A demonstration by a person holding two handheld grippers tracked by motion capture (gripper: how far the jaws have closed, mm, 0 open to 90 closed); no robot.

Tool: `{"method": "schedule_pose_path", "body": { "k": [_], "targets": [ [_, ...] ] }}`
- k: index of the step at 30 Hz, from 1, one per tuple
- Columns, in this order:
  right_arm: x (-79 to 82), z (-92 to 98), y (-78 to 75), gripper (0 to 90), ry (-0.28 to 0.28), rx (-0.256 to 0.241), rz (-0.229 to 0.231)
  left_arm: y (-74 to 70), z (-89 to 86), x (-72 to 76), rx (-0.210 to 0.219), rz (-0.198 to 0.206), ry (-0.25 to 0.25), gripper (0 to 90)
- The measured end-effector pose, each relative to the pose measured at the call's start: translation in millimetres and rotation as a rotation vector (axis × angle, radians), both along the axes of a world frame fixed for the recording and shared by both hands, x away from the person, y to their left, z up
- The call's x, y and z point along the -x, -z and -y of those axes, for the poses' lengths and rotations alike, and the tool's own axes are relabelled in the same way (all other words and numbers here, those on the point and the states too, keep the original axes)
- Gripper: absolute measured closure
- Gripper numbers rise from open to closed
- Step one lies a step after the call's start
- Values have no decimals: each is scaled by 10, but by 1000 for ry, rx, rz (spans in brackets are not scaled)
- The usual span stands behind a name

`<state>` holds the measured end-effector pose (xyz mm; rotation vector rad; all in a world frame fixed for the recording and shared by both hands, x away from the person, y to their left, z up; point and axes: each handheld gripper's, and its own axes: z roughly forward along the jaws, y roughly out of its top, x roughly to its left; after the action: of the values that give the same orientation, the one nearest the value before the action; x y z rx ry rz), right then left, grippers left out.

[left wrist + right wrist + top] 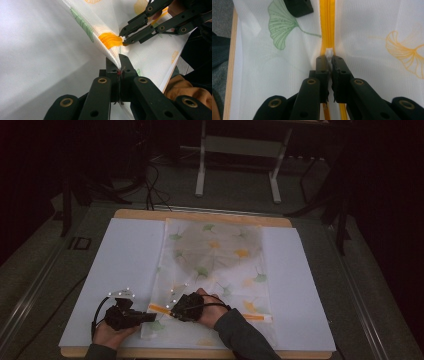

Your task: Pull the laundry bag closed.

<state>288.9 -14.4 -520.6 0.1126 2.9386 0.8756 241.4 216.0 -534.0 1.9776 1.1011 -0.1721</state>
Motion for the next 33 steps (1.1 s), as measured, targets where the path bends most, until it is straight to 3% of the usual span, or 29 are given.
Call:
{"method": "schedule_pose_path", "body": {
  "k": [33],
  "targets": [
    [17, 179, -11, 850, 8, 17, -2, -11, -15, 8, 5, 4, 0, 884]
  ]
}}
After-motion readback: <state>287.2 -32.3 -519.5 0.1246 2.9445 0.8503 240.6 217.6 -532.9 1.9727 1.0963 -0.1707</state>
